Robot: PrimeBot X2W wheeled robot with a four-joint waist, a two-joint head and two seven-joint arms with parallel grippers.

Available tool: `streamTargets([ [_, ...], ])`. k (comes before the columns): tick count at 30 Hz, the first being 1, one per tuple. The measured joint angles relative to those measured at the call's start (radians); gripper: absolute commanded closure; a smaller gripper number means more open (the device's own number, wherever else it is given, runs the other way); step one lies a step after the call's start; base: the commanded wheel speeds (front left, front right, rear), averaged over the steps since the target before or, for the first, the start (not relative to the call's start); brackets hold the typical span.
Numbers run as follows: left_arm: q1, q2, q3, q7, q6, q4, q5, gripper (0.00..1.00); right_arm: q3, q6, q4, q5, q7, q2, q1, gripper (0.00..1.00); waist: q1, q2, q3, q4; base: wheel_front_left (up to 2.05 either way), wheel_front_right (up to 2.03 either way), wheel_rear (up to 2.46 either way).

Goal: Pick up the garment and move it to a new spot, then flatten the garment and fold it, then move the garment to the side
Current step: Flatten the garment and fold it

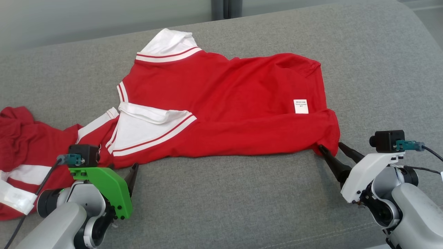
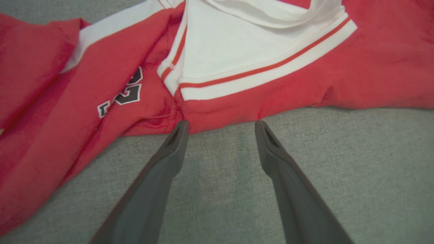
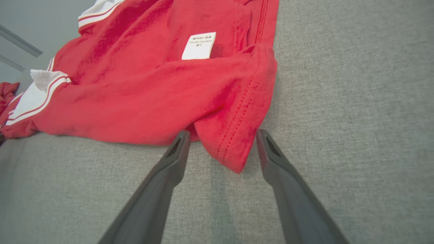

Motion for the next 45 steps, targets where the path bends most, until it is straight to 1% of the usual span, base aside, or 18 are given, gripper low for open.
streamTargets([
  [6, -0.017, 0.007, 0.002, -0.008, 0.012, 0.017, 0.017, 0.0, -0.018, 0.0, 0.001, -0.041, 0.028, 0.026, -0.009, 0.0, 0.0, 0.0, 0.024, -0.004, 0.0, 0.0, 0.0],
  [10, -0.025, 0.003, 0.001, -0.006, 0.012, 0.029, 0.017, 0.0, -0.022, 0.0, -0.002, -0.046, 0.041, 0.034, -0.013, 0.0, 0.0, 0.0, 0.033, -0.006, 0.0, 0.0, 0.0],
  [13, -0.03, -0.001, -0.005, 0.001, 0.002, 0.04, 0.017, 0.0, -0.022, 0.0, -0.001, -0.053, 0.052, 0.043, -0.018, 0.0, 0.0, 0.0, 0.036, -0.006, 0.0, 0.0, 0.0],
  [17, -0.037, -0.008, -0.008, 0.002, -0.006, 0.056, 0.017, 0.34, -0.027, 0.0, 0.003, -0.057, 0.055, 0.048, -0.021, 0.0, 0.0, 0.0, 0.035, -0.004, 0.0, 0.0, 0.0],
  [20, -0.041, -0.012, -0.008, 0.001, -0.012, 0.065, 0.016, 0.45, -0.038, 0.0, 0.016, -0.068, 0.057, 0.05, -0.022, 0.0, 0.0, 0.0, 0.034, -0.002, 0.0, 0.0, 0.0],
  [21, -0.042, -0.014, -0.009, 0.001, -0.014, 0.068, 0.016, 0.55, -0.042, 0.0, 0.02, -0.073, 0.058, 0.05, -0.022, 0.0, 0.0, 0.0, 0.034, -0.002, 0.0, 0.0, 0.0],
  [22, -0.044, -0.015, -0.01, 0.002, -0.016, 0.077, 0.015, 0.65, -0.046, 0.0, 0.026, -0.078, 0.062, 0.053, -0.022, 0.06, 0.0, 0.0, 0.035, -0.002, 0.0, 0.0, 0.0],
  [23, -0.046, -0.016, -0.01, 0.005, -0.02, 0.082, 0.014, 0.79, -0.049, 0.0, 0.028, -0.086, 0.062, 0.056, -0.023, 0.35, 0.0, 0.0, 0.036, -0.002, 0.0, 0.0, 0.0],
  [24, -0.048, -0.016, -0.01, 0.005, -0.023, 0.087, 0.013, 1.0, -0.05, 0.0, 0.03, -0.093, 0.062, 0.057, -0.024, 0.68, 0.0, 0.0, 0.037, -0.002, 0.0, 0.0, 0.0],
  [25, -0.052, -0.017, -0.011, 0.005, -0.025, 0.091, 0.013, 1.0, -0.052, 0.0, 0.031, -0.095, 0.062, 0.057, -0.025, 1.0, 0.0, 0.0, 0.038, -0.002, 0.0, 0.0, 0.0],
  [39, -0.057, -0.021, -0.014, -0.009, -0.049, 0.113, 0.01, 1.0, -0.059, 0.0, 0.039, -0.103, 0.048, 0.064, -0.023, 1.0, 0.0, 0.0, 0.017, -0.003, 0.0, 0.0, 0.0],
  [45, -0.038, 0.001, -0.024, 0.0, -0.049, 0.073, 0.01, 1.0, -0.061, 0.0, 0.024, -0.089, 0.054, 0.051, 0.001, 1.0, 0.0, 0.0, -0.012, -0.003, 0.0, 0.0, 0.0],
])
